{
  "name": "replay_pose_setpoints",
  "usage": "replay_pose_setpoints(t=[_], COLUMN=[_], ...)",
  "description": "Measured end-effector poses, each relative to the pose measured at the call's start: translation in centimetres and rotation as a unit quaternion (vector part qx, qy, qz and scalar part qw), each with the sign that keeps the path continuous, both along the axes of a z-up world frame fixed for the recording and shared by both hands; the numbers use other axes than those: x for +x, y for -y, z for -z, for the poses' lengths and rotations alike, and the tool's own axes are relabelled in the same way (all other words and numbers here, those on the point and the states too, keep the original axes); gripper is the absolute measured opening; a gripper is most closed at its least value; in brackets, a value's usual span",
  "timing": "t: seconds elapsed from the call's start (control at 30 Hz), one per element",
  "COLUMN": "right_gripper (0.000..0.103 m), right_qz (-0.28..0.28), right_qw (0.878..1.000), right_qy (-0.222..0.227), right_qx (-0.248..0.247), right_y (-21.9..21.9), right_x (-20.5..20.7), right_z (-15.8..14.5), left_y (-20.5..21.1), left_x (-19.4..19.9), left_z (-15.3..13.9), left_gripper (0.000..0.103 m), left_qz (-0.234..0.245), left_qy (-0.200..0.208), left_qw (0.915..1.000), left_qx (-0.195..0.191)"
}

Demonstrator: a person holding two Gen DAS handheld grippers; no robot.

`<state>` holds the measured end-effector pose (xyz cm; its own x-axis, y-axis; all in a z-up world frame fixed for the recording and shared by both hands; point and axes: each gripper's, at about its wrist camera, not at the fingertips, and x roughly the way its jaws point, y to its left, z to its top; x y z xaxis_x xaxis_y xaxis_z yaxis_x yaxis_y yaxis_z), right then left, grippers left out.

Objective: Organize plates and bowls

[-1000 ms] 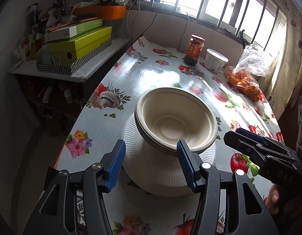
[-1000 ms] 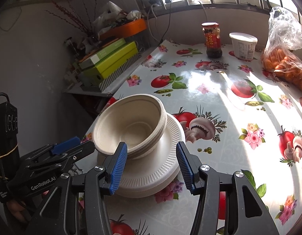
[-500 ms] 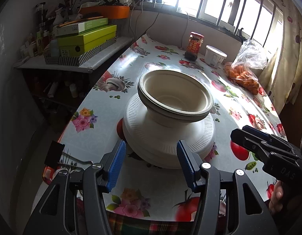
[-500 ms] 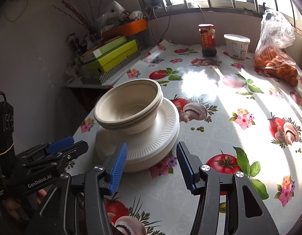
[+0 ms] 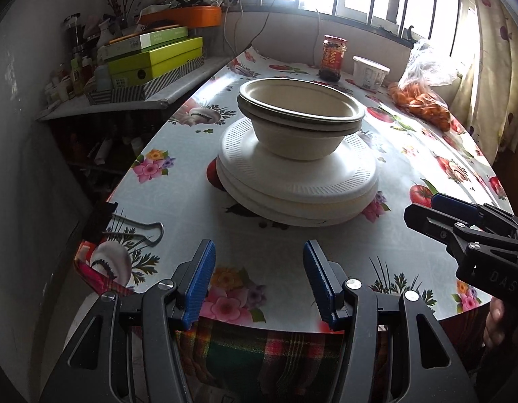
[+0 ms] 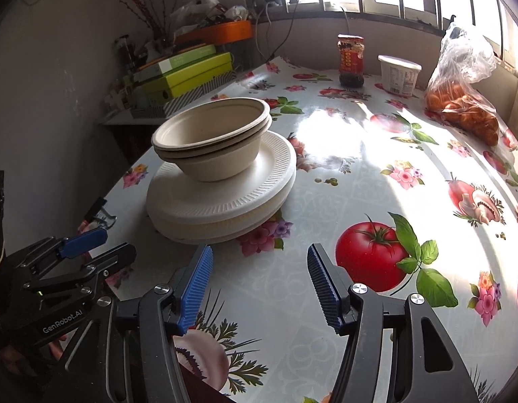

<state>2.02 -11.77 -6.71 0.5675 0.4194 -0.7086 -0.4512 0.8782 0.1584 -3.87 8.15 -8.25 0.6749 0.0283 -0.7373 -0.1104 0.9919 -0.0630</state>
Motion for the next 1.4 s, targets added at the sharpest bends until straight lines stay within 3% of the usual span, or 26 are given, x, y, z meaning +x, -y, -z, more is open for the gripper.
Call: replay_pose_setpoints(t=[0.43, 0.83, 1.4], right_gripper=[0.065, 0.075, 0.082], right_qz=[0.025, 0.028, 0.035], right_qw=[0.999, 0.997, 0.997], right_qy=[-0.018, 0.011, 0.008], right_qx=[-0.036, -0.074, -0.071], right_y=[0.9, 0.6, 0.8], right_x=[-0.3, -1.2, -1.2], right_z=[3.0, 3.6, 3.6], left_y=[1.5, 1.9, 2.3], left_x=[0.1, 0.1, 0.3], left_z=[2.3, 2.5, 2.5], left_gripper=[0.055, 0.056, 0.065], left_qz=[0.005, 0.001, 0.004], left_qy=[-0.02, -0.009, -0.011], left_qw=[0.9996, 0.9997, 0.9998], left_qx=[0.02, 0.021, 0.019])
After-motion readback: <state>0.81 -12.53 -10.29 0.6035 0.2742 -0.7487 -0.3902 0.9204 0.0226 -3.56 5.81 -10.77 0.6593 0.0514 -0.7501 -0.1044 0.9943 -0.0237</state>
